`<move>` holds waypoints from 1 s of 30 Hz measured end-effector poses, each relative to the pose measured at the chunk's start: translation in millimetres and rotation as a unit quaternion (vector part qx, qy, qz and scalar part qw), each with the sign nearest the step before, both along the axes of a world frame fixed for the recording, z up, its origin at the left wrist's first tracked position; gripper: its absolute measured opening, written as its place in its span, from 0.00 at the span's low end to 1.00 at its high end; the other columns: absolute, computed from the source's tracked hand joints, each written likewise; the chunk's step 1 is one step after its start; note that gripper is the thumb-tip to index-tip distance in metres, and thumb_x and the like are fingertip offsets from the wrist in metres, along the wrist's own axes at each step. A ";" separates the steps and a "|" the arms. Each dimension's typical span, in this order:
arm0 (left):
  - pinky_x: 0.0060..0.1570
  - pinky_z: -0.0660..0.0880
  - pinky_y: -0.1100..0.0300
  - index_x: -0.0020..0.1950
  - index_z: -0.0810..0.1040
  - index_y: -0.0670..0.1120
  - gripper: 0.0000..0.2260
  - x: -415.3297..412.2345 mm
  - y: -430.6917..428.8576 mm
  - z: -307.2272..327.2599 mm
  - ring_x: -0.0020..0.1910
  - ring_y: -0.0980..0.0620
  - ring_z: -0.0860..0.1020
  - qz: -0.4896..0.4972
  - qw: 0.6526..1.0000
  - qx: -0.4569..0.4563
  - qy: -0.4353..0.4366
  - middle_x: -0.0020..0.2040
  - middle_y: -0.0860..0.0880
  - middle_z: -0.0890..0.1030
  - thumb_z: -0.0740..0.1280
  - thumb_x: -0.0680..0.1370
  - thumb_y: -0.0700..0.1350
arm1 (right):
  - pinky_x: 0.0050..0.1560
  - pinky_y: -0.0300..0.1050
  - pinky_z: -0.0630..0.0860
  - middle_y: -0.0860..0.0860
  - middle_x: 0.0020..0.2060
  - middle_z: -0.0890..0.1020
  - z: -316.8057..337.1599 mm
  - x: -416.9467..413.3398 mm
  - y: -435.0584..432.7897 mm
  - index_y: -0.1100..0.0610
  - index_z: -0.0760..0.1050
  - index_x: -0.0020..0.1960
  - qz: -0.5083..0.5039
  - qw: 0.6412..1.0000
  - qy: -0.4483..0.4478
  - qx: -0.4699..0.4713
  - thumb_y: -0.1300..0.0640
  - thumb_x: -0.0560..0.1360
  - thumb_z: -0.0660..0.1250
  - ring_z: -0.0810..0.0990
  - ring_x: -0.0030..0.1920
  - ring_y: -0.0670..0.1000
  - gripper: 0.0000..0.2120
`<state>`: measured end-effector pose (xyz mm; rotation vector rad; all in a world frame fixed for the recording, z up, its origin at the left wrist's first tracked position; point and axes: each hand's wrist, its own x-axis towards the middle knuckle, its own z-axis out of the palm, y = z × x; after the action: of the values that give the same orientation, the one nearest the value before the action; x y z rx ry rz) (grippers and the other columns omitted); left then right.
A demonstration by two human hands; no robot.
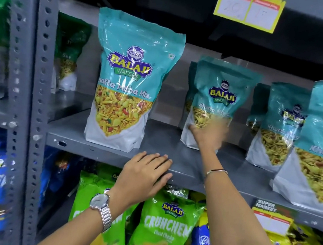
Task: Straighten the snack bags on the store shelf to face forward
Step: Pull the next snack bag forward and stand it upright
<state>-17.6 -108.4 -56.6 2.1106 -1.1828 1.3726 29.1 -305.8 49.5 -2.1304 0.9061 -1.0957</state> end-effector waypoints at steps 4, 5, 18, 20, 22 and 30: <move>0.52 0.78 0.53 0.54 0.82 0.46 0.17 -3.8 1.9 3.5 0.50 0.49 0.82 -0.001 1.000 0.010 0.019 0.52 0.48 0.85 0.59 0.77 0.52 | 0.61 0.61 0.71 0.63 0.68 0.62 -3.4 -29.9 20.7 0.61 0.45 0.76 -0.015 1.000 0.005 -0.009 0.40 0.60 0.78 0.65 0.67 0.65 0.60; 0.51 0.78 0.53 0.54 0.82 0.45 0.17 -4.7 2.6 4.7 0.50 0.49 0.82 -0.003 1.000 0.010 0.024 0.51 0.48 0.85 0.58 0.77 0.52 | 0.61 0.61 0.71 0.63 0.69 0.61 -3.8 -37.1 25.6 0.60 0.45 0.76 -0.016 1.000 0.008 -0.009 0.39 0.60 0.78 0.65 0.67 0.65 0.60; 0.50 0.78 0.48 0.53 0.82 0.41 0.13 -9.5 6.0 8.2 0.48 0.45 0.82 -0.026 0.997 0.016 0.069 0.50 0.43 0.85 0.73 0.72 0.46 | 0.56 0.57 0.73 0.62 0.67 0.64 -7.9 -123.4 84.1 0.60 0.45 0.76 -0.079 0.995 0.030 -0.049 0.34 0.59 0.76 0.69 0.65 0.63 0.62; 0.51 0.78 0.48 0.53 0.82 0.41 0.12 -9.7 6.2 8.2 0.49 0.44 0.82 -0.030 0.997 0.015 0.069 0.51 0.42 0.85 0.73 0.73 0.46 | 0.56 0.57 0.73 0.62 0.67 0.64 -8.6 -131.3 91.7 0.61 0.46 0.76 -0.092 0.994 0.030 -0.054 0.33 0.59 0.75 0.69 0.64 0.64 0.61; 0.51 0.77 0.48 0.53 0.82 0.40 0.12 -10.6 6.4 8.5 0.49 0.44 0.82 -0.030 0.997 0.017 0.074 0.51 0.42 0.84 0.72 0.73 0.46 | 0.55 0.56 0.73 0.62 0.66 0.65 -9.0 -137.7 98.5 0.62 0.46 0.76 -0.108 0.991 0.032 -0.067 0.32 0.59 0.74 0.70 0.62 0.64 0.62; 0.51 0.77 0.48 0.54 0.81 0.40 0.13 -12.6 9.0 10.7 0.50 0.44 0.82 -0.030 0.996 0.025 0.076 0.51 0.42 0.84 0.72 0.73 0.46 | 0.61 0.58 0.70 0.63 0.70 0.60 2.1 -153.8 97.1 0.63 0.41 0.77 -0.063 0.994 0.073 -0.045 0.32 0.61 0.73 0.67 0.67 0.66 0.63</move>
<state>-30.2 -99.4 -45.9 2.1521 -1.2202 1.1458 -124.7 -208.7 51.6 -2.2774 1.0900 -1.0722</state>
